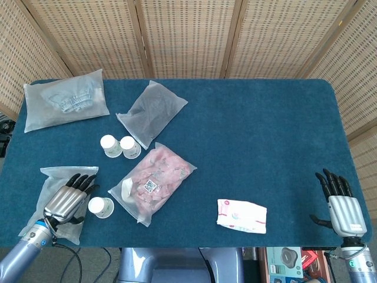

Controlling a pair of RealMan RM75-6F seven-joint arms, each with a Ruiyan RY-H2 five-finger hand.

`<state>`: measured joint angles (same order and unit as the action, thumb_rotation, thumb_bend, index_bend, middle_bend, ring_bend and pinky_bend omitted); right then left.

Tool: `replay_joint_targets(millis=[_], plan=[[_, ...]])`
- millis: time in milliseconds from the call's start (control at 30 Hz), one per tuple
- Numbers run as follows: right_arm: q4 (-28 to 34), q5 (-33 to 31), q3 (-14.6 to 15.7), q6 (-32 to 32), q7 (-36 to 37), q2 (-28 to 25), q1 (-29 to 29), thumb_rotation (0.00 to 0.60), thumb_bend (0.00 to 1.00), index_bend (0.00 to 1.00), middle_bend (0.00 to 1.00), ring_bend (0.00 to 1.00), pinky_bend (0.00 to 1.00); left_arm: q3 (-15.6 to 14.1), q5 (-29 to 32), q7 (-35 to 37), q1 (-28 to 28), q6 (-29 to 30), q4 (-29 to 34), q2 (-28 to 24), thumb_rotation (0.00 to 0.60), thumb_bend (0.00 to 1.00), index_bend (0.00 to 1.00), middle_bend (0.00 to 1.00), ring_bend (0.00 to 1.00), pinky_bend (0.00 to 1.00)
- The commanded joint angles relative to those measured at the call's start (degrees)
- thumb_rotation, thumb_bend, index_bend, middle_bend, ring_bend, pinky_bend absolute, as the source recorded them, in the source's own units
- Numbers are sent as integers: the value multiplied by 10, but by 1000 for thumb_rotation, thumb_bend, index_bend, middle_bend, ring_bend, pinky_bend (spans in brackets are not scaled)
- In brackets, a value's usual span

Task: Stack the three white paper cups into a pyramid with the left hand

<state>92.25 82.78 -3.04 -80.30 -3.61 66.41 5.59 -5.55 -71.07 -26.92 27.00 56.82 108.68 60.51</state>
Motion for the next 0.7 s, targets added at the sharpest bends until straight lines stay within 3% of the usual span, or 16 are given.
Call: replay_joint_targets(millis=[33,267,400,533,700], plan=[[1,1,1,0,-2,0,0,600,127,0,0,0,0,9,18,-5,9,-12,-15,20,600,218,176,0,0,0],[3,-1,0,0,-3,-1,-1,600,127,0,0,0,0,16,37,-24,18,-18,-40,65,600,218,235,0,0,0],[3,-2,-1,-1,0,-3,-1,600,127,0,0,0,0,16,38,-32,21,-17,-47,84,600,218,379,0,0,0],[3,-1,-1,-3,1,-3,-2,600,127,0,0,0,0,14,33,-35,19,-10,-45,87,600,218,460,0,0,0],[4,1,-1,-6,1,-3,-3,600,127,0,0,0,0,15,24,-27,16,1,-36,75,600,218,485,0,0,0]])
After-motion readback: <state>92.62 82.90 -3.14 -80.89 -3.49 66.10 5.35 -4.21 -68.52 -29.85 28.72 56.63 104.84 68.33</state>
